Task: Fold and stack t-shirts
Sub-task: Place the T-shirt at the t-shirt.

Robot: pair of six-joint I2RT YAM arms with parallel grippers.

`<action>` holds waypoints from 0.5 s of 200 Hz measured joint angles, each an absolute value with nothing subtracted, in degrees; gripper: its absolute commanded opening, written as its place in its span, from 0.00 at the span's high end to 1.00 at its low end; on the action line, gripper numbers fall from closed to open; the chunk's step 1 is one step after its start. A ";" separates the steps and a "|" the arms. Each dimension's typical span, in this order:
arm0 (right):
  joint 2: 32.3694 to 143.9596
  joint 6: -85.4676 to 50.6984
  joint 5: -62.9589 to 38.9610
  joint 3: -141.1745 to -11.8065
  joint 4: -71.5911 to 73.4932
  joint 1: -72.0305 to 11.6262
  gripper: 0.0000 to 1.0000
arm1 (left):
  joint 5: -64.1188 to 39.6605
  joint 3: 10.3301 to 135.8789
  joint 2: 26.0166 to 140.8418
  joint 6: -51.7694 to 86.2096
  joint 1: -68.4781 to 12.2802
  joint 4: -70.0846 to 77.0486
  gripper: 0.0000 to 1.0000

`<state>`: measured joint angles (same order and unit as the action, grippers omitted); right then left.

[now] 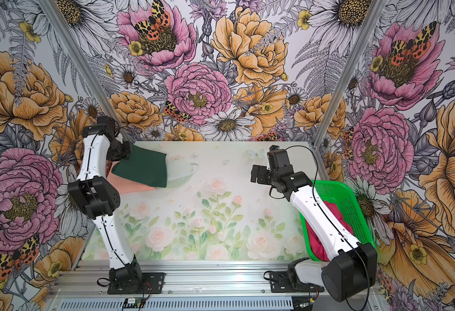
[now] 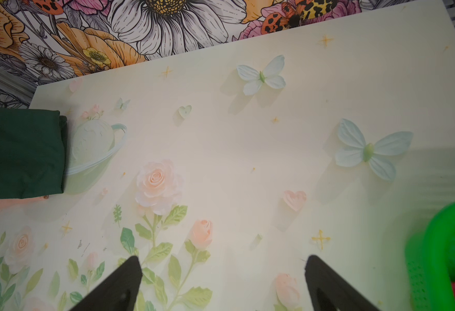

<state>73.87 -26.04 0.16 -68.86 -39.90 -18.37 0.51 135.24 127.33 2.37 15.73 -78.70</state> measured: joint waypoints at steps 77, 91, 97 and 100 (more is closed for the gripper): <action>76.34 -26.04 0.10 -69.52 -39.83 -19.20 0.04 | 8.38 137.99 135.20 2.42 19.09 -79.26 1.00; 76.34 -26.04 0.08 -69.52 -39.81 -19.22 0.04 | 10.61 138.47 136.81 2.42 19.11 -79.18 1.00; 76.36 -26.04 0.10 -69.52 -39.81 -19.22 0.04 | 11.42 138.56 137.45 2.42 19.16 -79.09 1.00; 76.40 -26.04 0.08 -69.52 -39.81 -19.22 0.04 | 11.81 138.56 137.71 2.44 19.16 -79.02 1.00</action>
